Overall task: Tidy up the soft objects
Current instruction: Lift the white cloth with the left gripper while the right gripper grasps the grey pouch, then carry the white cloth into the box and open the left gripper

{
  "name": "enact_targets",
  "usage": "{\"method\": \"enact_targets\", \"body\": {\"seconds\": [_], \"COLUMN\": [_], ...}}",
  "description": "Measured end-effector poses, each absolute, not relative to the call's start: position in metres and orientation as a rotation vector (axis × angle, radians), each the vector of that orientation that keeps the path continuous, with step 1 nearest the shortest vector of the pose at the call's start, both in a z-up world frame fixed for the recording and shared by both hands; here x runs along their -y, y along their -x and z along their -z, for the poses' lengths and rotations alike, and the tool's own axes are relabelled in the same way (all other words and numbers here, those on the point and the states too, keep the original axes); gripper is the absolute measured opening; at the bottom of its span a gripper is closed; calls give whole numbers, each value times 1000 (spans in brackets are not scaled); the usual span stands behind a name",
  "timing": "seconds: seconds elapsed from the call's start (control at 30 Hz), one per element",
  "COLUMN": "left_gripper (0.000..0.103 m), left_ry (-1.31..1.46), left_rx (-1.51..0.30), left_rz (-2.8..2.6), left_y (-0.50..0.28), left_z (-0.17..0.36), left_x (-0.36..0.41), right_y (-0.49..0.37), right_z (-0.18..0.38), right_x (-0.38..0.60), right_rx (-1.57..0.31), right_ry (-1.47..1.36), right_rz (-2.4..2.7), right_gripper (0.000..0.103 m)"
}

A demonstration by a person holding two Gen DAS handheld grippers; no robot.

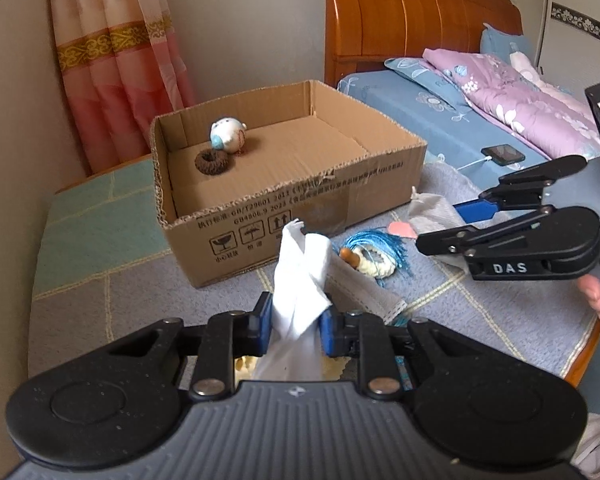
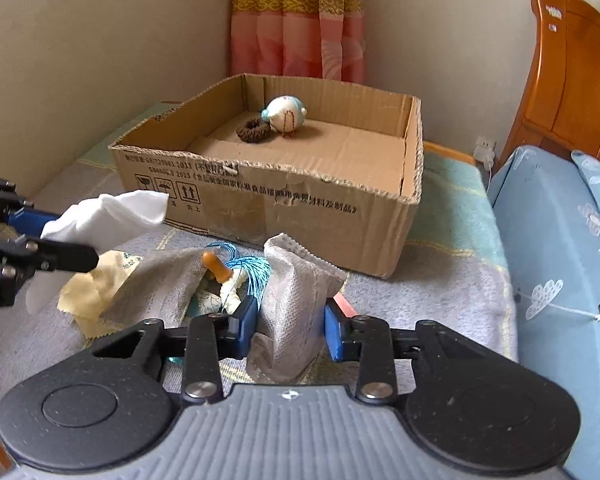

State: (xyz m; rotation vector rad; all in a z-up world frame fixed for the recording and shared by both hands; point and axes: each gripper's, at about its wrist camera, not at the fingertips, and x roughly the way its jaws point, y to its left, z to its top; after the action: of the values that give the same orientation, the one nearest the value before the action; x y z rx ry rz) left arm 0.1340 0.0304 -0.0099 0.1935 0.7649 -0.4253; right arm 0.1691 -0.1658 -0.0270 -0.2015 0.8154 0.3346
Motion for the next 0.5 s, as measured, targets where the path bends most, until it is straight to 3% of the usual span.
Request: {"method": "enact_targets", "body": {"seconds": [0.5], "left_gripper": [22], "left_ry": [-233], "left_rx": [-637], "left_rz": [424], "left_y": [-167], "left_z": [-41], "left_x": [-26], "right_y": [-158], "right_z": [-10], "right_x": [169], "right_rx": [-720], "right_ry": [254], "right_rz": [-387], "right_gripper": [39]}}
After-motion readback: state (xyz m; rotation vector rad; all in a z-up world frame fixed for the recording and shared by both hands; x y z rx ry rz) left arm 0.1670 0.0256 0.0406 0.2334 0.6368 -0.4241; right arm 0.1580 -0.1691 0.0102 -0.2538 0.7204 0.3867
